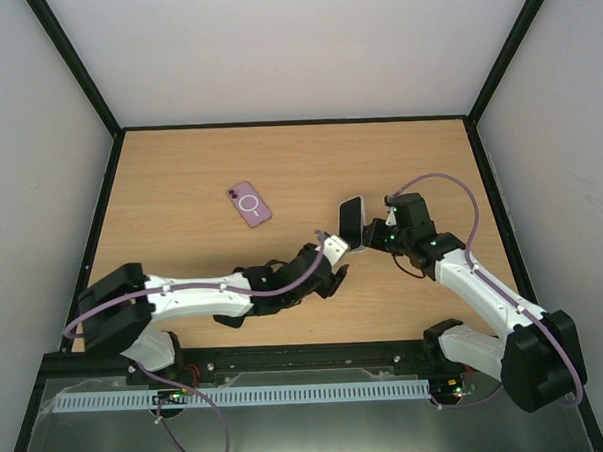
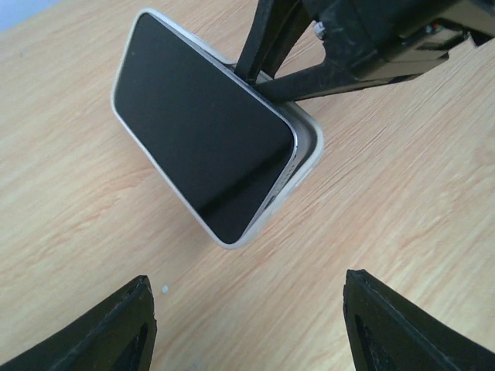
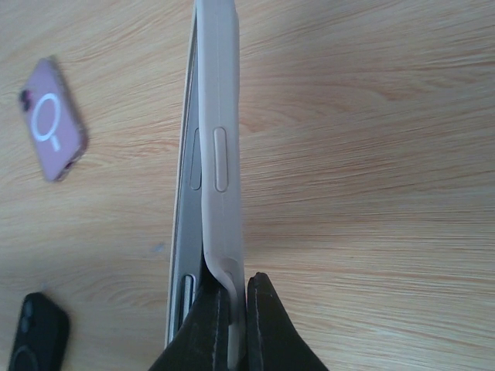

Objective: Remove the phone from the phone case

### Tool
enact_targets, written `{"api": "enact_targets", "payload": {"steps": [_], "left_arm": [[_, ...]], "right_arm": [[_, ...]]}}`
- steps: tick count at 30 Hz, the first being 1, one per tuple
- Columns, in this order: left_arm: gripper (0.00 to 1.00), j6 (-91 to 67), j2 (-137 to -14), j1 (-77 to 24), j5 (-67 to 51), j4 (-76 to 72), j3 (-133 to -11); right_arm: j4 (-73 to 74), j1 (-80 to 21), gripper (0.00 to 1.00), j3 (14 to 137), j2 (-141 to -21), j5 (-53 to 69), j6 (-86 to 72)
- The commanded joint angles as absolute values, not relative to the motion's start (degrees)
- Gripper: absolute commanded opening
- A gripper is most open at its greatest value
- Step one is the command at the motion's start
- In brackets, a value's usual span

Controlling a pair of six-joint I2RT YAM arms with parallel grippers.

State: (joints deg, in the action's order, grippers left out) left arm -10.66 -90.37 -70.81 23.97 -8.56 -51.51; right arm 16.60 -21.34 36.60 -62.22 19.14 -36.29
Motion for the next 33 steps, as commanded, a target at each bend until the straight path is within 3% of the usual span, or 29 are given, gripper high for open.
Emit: {"api": "enact_targets", "payload": {"steps": [1,7,33], "left_arm": [[0.66,-2.79,-94.04,-71.28,30.51,-11.11,-55.64],[0.61,1.90,-97.90,-71.28,32.33,-14.81,-57.63],[0.62,11.35,-111.26,-69.33,31.62,-26.07,-59.09]], "right_arm": [[16.87,-21.29,0.02,38.44,-62.55,12.52,-37.11],[16.21,-21.29,0.02,37.71,-63.88,13.00,-37.96],[14.11,-21.26,0.02,39.59,-74.91,17.42,-39.73]]}}
